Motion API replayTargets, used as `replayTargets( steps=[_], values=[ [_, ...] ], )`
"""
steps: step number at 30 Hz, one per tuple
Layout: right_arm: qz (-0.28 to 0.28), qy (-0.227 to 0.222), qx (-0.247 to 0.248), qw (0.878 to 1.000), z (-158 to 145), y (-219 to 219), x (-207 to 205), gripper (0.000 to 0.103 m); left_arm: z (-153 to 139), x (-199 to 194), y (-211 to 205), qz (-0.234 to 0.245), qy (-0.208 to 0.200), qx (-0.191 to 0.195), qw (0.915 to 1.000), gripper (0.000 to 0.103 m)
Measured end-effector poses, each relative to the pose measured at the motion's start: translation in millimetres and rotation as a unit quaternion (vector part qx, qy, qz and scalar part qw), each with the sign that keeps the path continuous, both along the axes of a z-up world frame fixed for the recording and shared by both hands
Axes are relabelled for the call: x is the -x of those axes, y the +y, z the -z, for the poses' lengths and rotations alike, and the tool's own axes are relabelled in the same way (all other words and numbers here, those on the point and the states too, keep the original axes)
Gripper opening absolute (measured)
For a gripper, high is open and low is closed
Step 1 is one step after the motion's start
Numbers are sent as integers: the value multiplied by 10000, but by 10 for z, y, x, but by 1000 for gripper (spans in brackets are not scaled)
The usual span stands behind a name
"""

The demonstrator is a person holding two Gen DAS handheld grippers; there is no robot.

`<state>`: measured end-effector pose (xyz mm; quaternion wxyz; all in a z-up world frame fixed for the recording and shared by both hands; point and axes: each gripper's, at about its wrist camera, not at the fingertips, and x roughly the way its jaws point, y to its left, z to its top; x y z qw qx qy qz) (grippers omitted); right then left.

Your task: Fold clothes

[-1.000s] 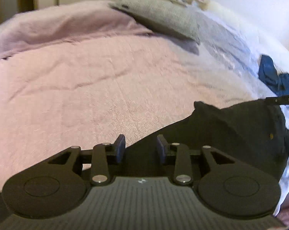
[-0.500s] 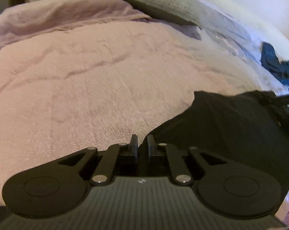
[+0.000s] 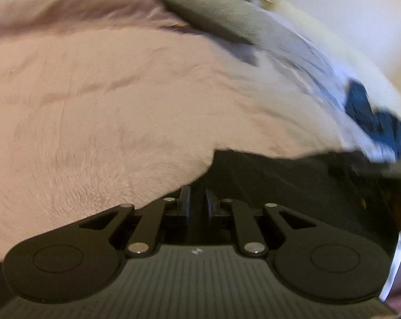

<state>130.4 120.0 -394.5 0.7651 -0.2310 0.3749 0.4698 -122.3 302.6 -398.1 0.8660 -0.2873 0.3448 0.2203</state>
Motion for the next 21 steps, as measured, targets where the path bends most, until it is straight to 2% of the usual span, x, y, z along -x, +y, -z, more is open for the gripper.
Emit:
replayTargets(
  steps=[2, 6, 11, 12, 13, 15, 17, 18, 20, 21],
  values=[
    [68, -24, 82, 9999, -87, 49, 20, 35, -40, 52, -3, -144, -98, 106, 9998, 12],
    [48, -204, -63, 9998, -385, 103, 178, 36, -202, 390, -80, -244, 4, -175, 9995, 12],
    [-1241, 60, -453, 9912, -434, 302, 747, 36, -283, 894, -107, -453, 265, -396, 9978, 11],
    [-1503, 27, -464, 9876, -411, 349, 869, 36, -256, 976, -92, -482, 351, -417, 9974, 11],
    [-1716, -111, -382, 9844, -338, 403, 976, 36, -234, 1043, -73, -497, 418, -464, 9968, 4],
    [-1920, -428, -133, 9804, -156, 505, 1095, 36, -200, 1112, -6, -551, 463, -491, 9962, 3],
    [-1562, -648, 59, 9856, -5, 516, 970, 36, -166, 1171, 64, -612, 494, -501, 9956, 3],
    [-1275, -541, 66, 9903, -3, 479, 834, 36, -179, 1207, 93, -697, 554, -575, 9944, 3],
    [-806, -29, -16, 9967, -77, 383, 529, 36, -234, 1284, 144, -917, 713, -785, 9901, 3],
    [-655, 37, 7, 9978, -140, 335, 431, 36, -265, 1365, 173, -1050, 725, -797, 9886, 3]
  ],
)
